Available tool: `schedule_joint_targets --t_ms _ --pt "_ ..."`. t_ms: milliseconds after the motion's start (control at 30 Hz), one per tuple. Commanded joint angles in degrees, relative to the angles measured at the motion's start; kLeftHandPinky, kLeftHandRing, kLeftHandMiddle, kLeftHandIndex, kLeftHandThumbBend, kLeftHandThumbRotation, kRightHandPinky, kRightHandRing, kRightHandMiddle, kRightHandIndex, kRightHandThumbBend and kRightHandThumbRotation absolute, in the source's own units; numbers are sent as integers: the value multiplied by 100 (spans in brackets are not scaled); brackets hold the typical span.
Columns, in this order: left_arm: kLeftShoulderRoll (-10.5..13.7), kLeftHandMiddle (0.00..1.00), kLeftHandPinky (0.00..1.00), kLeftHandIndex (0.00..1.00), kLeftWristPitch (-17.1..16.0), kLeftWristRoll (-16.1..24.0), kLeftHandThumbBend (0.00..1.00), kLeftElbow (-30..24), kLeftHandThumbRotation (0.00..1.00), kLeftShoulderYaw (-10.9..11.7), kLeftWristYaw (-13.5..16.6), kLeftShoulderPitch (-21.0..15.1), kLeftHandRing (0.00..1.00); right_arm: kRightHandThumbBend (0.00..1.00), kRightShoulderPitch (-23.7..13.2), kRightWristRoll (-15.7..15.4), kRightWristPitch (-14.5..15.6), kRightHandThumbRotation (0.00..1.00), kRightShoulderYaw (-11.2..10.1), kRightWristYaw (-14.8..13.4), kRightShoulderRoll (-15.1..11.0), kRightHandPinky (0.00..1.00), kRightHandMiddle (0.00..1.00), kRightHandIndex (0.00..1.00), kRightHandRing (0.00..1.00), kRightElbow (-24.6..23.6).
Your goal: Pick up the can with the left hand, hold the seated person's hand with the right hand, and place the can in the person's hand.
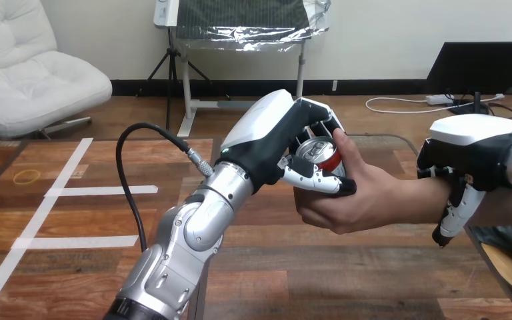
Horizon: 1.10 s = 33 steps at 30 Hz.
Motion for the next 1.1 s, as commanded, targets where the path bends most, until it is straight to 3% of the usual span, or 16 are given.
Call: schedule_joint_targets --t_ms 0,100,300,333,633,967,1067 --pt "-428 46 34 47 -135 -19 57 -7 0 -447 -100 -308 39 75 -766 46 95 0 -235 -99 33 19 38 51 27 -265" --pt "-412 47 34 47 -126 -11 57 -4 0 -442 -136 -309 40 76 -715 87 51 0 -252 -130 3 21 40 55 29 -259" --pt "-345 47 35 48 -27 36 57 -54 0 -441 -255 -310 40 78 -581 118 -127 0 -292 -224 -110 37 56 63 46 -273" --pt "-329 47 35 48 -20 55 57 -57 0 -444 -265 -314 41 78 -560 112 -155 0 -297 -236 -131 43 62 67 53 -275" --pt "-93 50 37 50 129 298 58 -177 0 -411 -446 -323 43 80 -326 157 -306 0 -457 -433 -190 60 76 77 71 -266" --pt "325 53 36 57 356 311 62 -528 0 -143 -864 -250 45 81 -79 189 -243 0 -633 -489 -240 65 80 81 75 -380" --pt "531 53 36 59 283 204 63 -603 0 19 -928 -194 45 81 42 220 -210 0 -726 -462 -290 66 80 81 76 -458"
